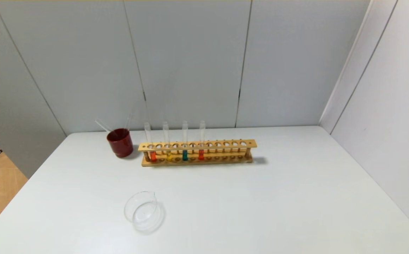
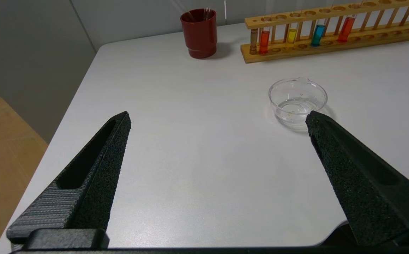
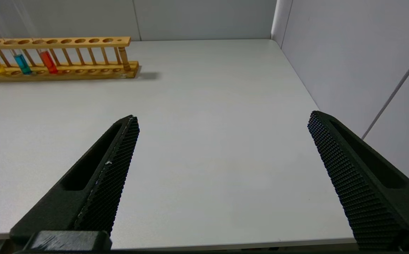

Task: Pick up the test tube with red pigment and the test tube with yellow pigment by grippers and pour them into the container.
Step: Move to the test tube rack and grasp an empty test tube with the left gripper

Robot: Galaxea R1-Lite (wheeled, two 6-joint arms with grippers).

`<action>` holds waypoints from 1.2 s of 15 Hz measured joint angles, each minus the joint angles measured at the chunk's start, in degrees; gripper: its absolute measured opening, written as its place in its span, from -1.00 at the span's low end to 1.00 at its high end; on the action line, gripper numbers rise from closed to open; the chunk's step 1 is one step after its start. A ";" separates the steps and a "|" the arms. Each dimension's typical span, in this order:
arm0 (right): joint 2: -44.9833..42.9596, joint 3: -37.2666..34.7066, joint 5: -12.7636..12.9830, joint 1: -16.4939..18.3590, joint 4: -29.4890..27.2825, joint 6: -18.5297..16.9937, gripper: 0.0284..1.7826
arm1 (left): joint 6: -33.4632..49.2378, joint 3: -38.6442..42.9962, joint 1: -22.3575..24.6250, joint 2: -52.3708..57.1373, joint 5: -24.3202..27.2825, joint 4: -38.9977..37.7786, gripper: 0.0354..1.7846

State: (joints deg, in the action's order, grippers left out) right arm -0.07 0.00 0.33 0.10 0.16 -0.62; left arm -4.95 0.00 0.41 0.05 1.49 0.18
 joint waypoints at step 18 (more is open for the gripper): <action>0.00 0.00 0.00 0.00 0.00 0.00 0.96 | 0.66 -3.05 -0.06 -0.16 1.78 -0.07 0.96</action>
State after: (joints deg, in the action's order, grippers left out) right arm -0.07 0.00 0.33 0.10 0.16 -0.62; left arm -4.29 -3.05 0.35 -0.11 3.27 0.11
